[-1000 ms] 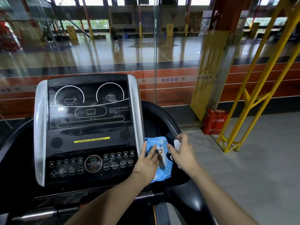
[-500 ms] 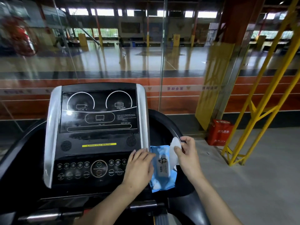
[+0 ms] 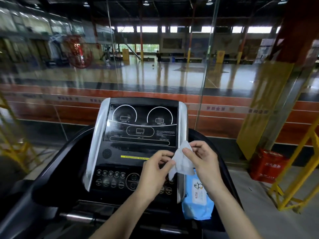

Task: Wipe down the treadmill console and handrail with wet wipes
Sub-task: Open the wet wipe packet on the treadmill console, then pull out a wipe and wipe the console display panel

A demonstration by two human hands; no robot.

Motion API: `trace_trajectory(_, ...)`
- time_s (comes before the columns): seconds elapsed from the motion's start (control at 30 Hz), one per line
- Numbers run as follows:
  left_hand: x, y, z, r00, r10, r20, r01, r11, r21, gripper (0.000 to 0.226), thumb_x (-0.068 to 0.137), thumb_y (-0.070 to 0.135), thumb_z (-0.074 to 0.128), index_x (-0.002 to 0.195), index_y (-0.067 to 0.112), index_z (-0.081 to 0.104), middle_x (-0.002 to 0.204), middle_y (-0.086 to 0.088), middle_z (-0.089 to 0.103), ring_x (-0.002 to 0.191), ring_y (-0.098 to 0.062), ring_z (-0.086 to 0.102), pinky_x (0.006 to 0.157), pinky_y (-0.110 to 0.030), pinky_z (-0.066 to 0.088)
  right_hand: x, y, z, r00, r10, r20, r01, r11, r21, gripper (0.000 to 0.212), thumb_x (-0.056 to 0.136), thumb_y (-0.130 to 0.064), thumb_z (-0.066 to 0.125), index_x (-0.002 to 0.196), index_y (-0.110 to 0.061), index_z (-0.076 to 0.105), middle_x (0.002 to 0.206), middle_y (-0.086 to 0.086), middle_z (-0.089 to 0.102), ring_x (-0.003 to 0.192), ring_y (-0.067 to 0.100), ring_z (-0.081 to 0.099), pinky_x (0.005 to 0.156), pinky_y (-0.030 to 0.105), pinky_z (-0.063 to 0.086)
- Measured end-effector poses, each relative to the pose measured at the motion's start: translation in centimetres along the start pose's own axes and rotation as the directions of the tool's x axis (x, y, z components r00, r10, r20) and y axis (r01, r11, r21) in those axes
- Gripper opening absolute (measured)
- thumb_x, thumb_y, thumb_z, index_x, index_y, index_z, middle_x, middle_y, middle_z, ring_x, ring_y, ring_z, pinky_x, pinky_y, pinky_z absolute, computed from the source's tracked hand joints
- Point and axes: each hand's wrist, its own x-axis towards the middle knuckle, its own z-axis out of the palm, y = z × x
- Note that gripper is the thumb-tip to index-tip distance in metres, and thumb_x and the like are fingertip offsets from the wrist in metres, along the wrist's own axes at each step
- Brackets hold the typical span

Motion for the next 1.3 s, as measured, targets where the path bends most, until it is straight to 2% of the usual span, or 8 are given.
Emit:
trace_trajectory(0.3,2.0,3.2,-4.6,0.994,0.102,-0.027,-0.092,0.966,0.241,0.012,0.101,0.022,0.066,0.096,0.028,0.076,0.094,0.017,0.072,0.089,0.002,0.064,0.079,-0.015,0.048,0.6,1.0,0.0,0.979,-0.017,0.205,0.066,0.970,-0.233,0.025,0.097,-0.022,0.072,0.116,-0.038,0.071,0.076,-0.012,0.055,0.075,0.007,0.054,0.076,0.026,0.045)
trace_trajectory(0.43,2.5,3.5,-5.3,0.991,0.127,0.046,-0.134,0.875,0.465,0.015,0.105,0.030,0.060,0.101,0.029,0.074,0.099,0.013,0.067,0.094,-0.001,0.060,0.078,-0.015,0.044,0.4,0.5,0.5,0.969,-0.021,0.246,0.088,0.960,-0.264,0.011,0.094,-0.017,0.075,0.091,-0.026,0.070,0.082,-0.017,0.062,0.069,0.004,0.049,0.067,0.022,0.040)
trace_trajectory(0.57,3.1,3.5,-6.7,0.989,0.077,0.124,-0.134,0.816,0.562,0.015,0.104,0.032,0.061,0.108,0.030,0.076,0.099,0.013,0.065,0.094,-0.003,0.060,0.083,-0.027,0.049,1.3,0.2,1.1,0.965,-0.035,0.261,0.134,0.919,-0.371,0.018,0.087,-0.021,0.082,0.085,-0.027,0.065,0.094,-0.008,0.069,0.075,0.004,0.056,0.070,0.021,0.044)
trace_trajectory(0.67,3.3,3.5,-7.8,0.985,0.012,0.169,-0.113,0.788,0.605,0.013,0.102,0.033,0.064,0.102,0.030,0.077,0.095,0.014,0.063,0.092,-0.004,0.060,0.082,-0.029,0.049,2.2,0.2,2.1,0.969,-0.016,0.247,0.128,0.886,-0.446,0.017,0.085,-0.027,0.084,0.085,-0.029,0.066,0.075,0.003,0.065,0.062,0.006,0.048,0.063,0.025,0.042)
trace_trajectory(0.9,4.3,2.3,-9.2,0.988,-0.121,-0.096,0.145,0.942,0.304,0.017,0.096,0.027,0.071,0.080,0.027,0.076,0.068,0.019,0.069,0.064,0.003,0.061,0.060,-0.019,0.049,3.6,0.6,7.4,0.993,0.060,0.103,-0.017,0.926,-0.376,0.021,0.086,-0.028,0.083,0.073,-0.019,0.069,0.067,0.002,0.071,0.063,0.019,0.067,0.064,0.033,0.051)
trace_trajectory(1.07,5.8,1.3,-10.3,0.982,-0.190,-0.010,0.190,0.979,0.080,0.034,0.100,0.008,0.055,0.097,0.029,0.081,0.094,0.006,0.081,0.093,-0.013,0.077,0.090,-0.037,0.061,4.0,0.4,11.1,0.987,0.060,0.151,-0.048,0.995,-0.084,0.013,0.095,-0.013,0.073,0.097,-0.023,0.080,0.093,-0.005,0.080,0.091,0.013,0.074,0.082,0.027,0.055)
trace_trajectory(1.2,7.4,0.6,-12.4,0.989,-0.146,0.021,0.144,0.986,0.086,0.066,0.094,-0.010,0.040,0.105,0.045,0.075,0.105,0.018,0.078,0.101,-0.003,0.073,0.092,-0.022,0.055,5.0,0.2,13.8,0.981,0.073,0.180,-0.075,0.997,0.007,0.016,0.094,-0.012,0.074,0.104,-0.023,0.080,0.100,-0.005,0.080,0.097,0.010,0.074,0.084,0.022,0.055)
trace_trajectory(1.3,9.3,-1.0,-14.0,0.993,-0.120,0.013,0.118,0.986,0.115,0.058,0.098,-0.004,0.044,0.110,0.044,0.074,0.116,0.017,0.072,0.109,-0.002,0.069,0.103,-0.029,0.054,6.2,0.4,16.1,0.986,0.062,0.154,-0.056,0.997,-0.046,0.019,0.090,-0.011,0.079,0.103,-0.025,0.079,0.099,-0.006,0.080,0.097,0.011,0.074,0.088,0.027,0.057)
